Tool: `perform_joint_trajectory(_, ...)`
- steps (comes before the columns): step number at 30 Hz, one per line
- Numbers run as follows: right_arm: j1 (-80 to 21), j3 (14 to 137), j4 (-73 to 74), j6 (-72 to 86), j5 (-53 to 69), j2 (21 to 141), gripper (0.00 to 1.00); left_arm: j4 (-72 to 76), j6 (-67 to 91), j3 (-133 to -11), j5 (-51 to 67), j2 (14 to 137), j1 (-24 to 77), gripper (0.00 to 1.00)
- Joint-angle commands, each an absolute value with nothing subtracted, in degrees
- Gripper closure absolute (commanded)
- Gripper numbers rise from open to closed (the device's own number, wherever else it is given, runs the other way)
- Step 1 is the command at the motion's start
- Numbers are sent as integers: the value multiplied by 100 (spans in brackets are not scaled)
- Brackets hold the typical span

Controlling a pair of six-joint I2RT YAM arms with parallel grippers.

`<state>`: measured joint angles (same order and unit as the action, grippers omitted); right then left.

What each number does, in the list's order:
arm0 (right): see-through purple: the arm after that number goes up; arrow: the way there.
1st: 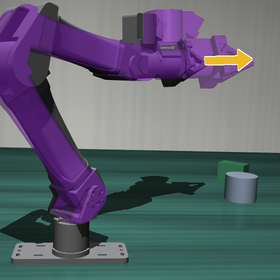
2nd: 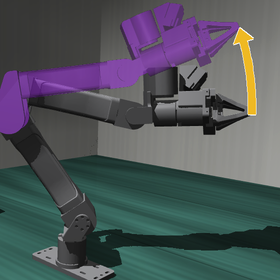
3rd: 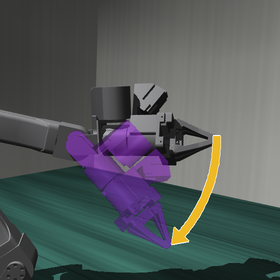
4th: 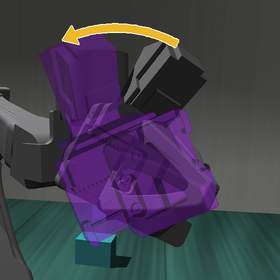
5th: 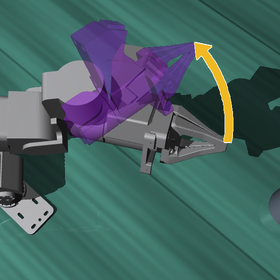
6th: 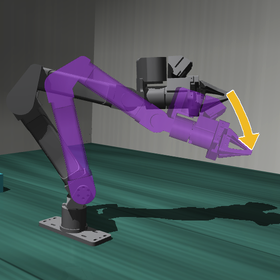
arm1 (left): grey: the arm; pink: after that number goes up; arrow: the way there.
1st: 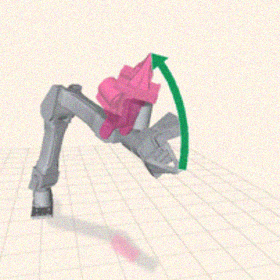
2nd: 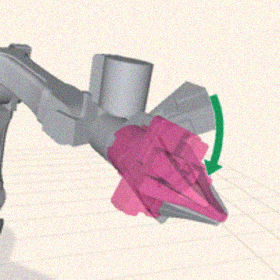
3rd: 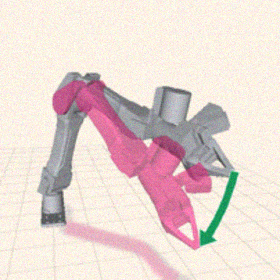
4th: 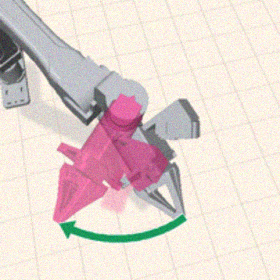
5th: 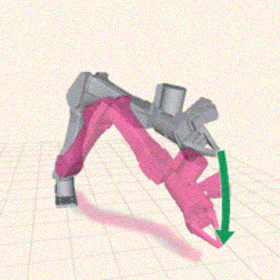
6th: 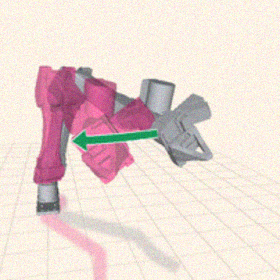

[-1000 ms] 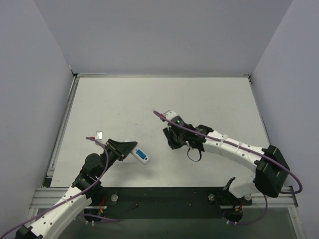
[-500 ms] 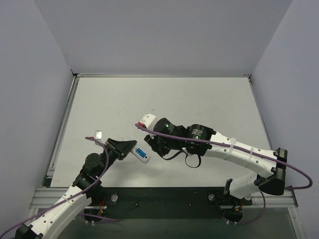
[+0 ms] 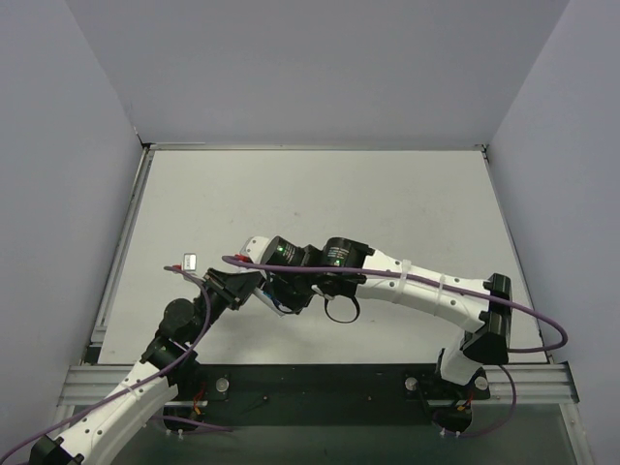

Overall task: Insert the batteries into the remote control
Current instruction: Load the battery cover into the remote control.

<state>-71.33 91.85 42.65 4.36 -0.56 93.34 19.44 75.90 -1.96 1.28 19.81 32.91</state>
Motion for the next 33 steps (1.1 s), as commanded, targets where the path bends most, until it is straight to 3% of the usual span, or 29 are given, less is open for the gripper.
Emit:
perform_joint_trajectory(1, -7224, 9597, 4711, 387, -70, 9483, 92, 2575, 7611, 747, 53, 1986, 3296, 100)
perform_joint_trajectory(33, -7330, 10424, 5141, 431, -818, 10415, 96, 2786, 7444, 642, 132, 2268, 3305, 100)
